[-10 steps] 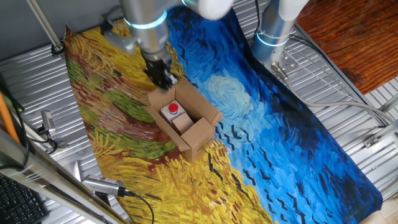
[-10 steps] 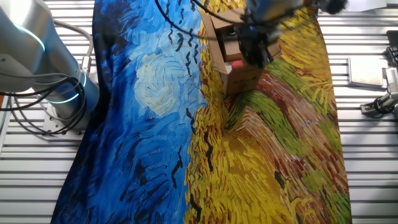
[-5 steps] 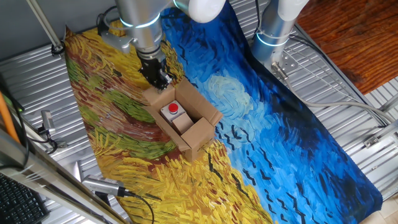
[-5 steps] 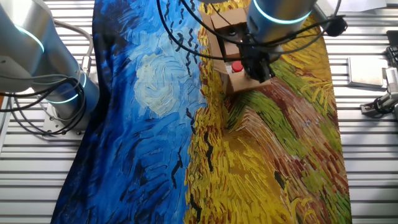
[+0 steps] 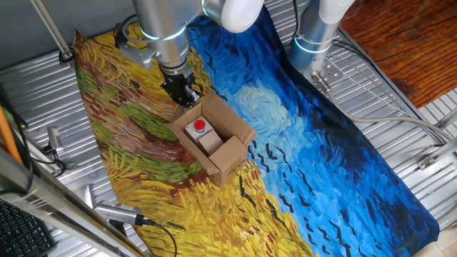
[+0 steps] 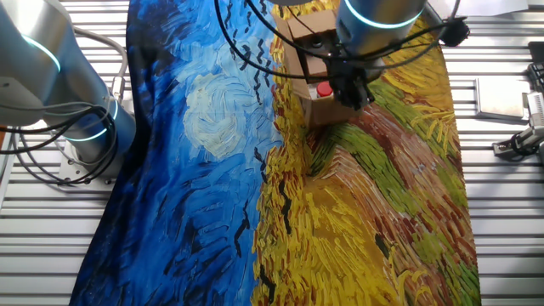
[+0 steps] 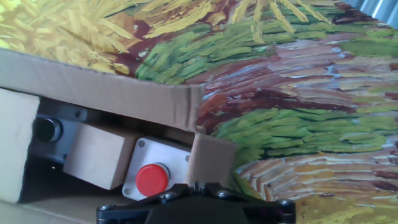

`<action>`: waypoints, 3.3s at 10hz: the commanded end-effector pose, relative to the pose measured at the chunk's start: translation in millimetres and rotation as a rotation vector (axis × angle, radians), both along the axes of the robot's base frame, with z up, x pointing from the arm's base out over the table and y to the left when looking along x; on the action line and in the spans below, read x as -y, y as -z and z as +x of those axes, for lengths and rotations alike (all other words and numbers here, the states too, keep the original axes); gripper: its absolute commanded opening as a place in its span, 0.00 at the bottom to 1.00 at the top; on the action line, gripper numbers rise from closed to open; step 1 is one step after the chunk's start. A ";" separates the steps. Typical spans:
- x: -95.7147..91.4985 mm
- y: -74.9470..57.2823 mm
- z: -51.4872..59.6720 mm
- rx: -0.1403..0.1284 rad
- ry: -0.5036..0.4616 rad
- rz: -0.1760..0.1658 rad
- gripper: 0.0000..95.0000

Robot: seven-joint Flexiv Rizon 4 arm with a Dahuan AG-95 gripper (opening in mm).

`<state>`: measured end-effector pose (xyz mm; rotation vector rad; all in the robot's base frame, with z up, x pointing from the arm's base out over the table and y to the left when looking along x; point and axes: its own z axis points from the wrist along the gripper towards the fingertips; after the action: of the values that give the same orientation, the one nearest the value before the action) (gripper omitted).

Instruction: Open a box

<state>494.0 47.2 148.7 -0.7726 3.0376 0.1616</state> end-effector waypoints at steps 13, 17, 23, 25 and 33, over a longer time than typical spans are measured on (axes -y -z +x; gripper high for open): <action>-88.9 -11.5 -18.5 -0.015 0.078 0.041 0.00; -88.9 -11.5 -18.5 -0.010 -0.009 0.084 0.00; -114.7 5.3 -23.9 -0.008 0.057 0.090 0.00; -135.6 12.5 -26.2 0.000 0.079 0.101 0.00; -185.3 -16.6 -31.5 -0.045 0.200 0.136 0.00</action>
<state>463.6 232.4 163.9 -0.4647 3.0807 0.3773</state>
